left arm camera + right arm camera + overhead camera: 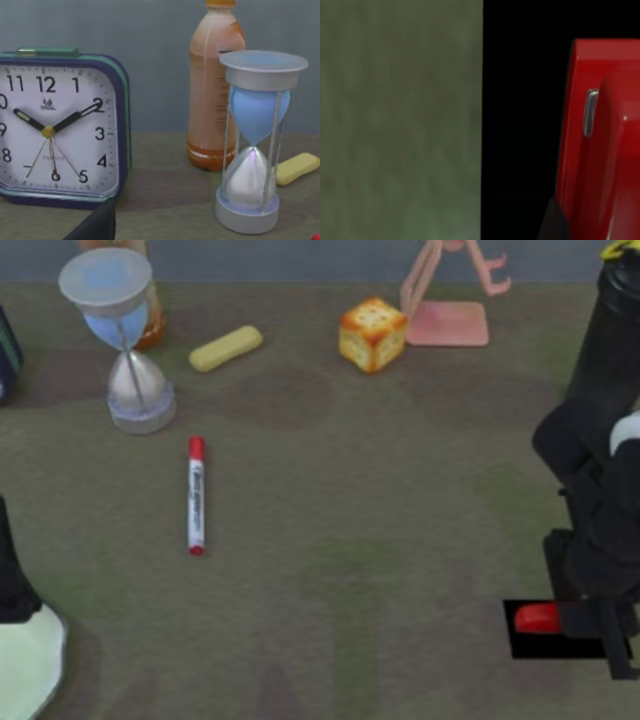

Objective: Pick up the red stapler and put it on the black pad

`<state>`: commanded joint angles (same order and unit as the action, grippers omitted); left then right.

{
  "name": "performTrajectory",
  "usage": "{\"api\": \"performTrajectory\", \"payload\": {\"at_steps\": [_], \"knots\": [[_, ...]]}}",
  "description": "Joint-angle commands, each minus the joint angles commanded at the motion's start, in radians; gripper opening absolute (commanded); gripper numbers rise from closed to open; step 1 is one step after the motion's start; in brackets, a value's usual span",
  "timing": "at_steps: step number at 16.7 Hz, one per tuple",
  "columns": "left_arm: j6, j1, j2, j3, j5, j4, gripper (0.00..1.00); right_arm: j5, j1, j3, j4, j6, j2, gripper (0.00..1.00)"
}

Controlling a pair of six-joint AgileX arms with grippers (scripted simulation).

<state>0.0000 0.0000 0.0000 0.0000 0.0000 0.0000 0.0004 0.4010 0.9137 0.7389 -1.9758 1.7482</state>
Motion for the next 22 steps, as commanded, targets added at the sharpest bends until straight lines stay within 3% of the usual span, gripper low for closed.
{"api": "performTrajectory", "payload": {"at_steps": [3,16,22], "knots": [[0.000,0.000,0.000,0.000,0.000,0.000,1.00,0.000,0.000,0.000,0.000,0.000,0.000,0.00],[0.000,0.000,0.000,0.000,0.000,0.000,1.00,0.000,0.000,0.000,0.000,0.000,0.000,0.98],[0.000,0.000,0.000,0.000,0.000,0.000,1.00,0.000,0.000,0.000,0.000,0.000,0.000,1.00]]}}
